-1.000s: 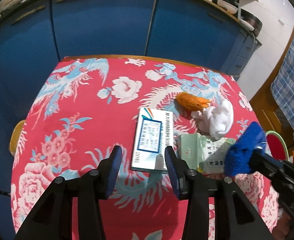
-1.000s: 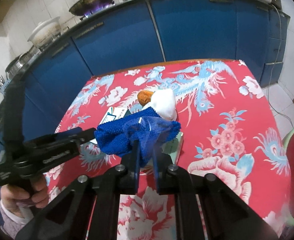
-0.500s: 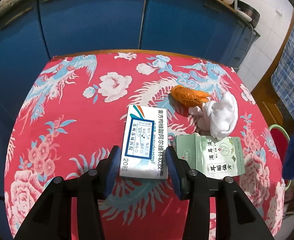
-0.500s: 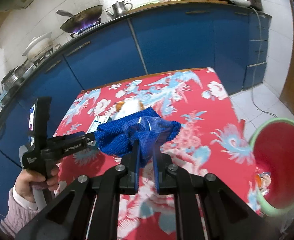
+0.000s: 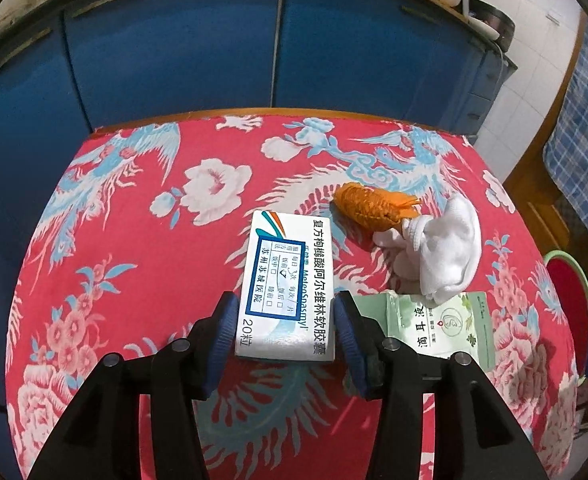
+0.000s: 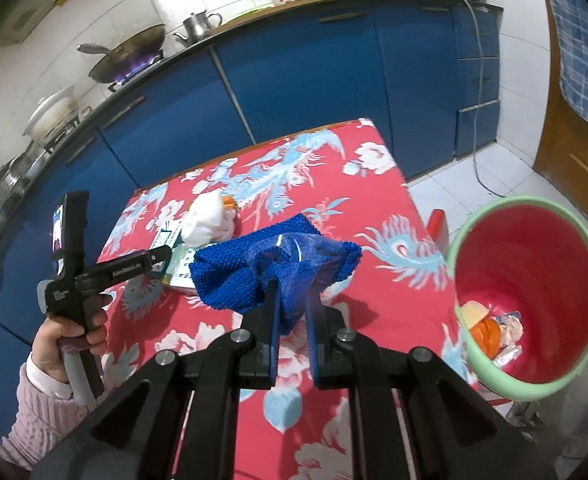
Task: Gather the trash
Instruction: 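Grasp the white medicine box with the left tool while the right tool lifts the blue cloth, then carry the white box and blue cloth over the red bucket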
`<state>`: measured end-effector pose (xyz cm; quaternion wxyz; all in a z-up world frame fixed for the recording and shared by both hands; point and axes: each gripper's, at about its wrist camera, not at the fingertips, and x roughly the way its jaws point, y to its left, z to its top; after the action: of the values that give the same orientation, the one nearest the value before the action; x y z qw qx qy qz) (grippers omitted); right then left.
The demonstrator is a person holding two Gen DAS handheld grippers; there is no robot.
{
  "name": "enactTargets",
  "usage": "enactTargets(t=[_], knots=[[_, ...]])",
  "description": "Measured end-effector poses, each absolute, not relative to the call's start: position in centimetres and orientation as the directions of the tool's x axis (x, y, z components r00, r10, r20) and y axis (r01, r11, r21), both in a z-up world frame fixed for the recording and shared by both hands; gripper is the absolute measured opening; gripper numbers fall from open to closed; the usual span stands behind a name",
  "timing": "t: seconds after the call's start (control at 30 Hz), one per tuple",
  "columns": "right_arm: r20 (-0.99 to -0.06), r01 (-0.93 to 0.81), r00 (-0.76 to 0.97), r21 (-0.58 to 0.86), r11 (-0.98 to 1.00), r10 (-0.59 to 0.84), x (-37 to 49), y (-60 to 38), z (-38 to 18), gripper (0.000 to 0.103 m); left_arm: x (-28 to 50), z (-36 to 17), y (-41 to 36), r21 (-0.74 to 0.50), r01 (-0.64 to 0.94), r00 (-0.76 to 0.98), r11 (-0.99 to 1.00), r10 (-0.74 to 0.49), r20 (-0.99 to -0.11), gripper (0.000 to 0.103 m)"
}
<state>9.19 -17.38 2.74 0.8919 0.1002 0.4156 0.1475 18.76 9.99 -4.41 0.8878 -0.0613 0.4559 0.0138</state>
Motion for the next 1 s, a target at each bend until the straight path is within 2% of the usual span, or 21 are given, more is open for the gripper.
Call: enactTargets(t=[0.53, 0.8, 1.0], knots=[[-0.723, -0.114, 0.615, 0.312, 0.943, 0.313, 8.5, -20.0, 1.8, 0.014, 19.2, -4.8, 9.3, -0.091, -0.064, 0.596, 0.994, -0.035, -0.802, 0.051], [-0.717, -0.095, 0.629, 0.313, 0.945, 0.301, 8.1, -21.0, 2.0, 0.014, 16.8, -0.8, 8.7, -0.127, -0.032, 0.666, 0.991, -0.074, -0.742, 0.051], [-0.707, -0.071, 0.649, 0.311, 0.948, 0.28, 7.6, -22.2, 2.6, 0.014, 14.8, 2.4, 5.8, -0.149, 0.07, 0.687, 0.986, -0.156, -0.71, 0.051]])
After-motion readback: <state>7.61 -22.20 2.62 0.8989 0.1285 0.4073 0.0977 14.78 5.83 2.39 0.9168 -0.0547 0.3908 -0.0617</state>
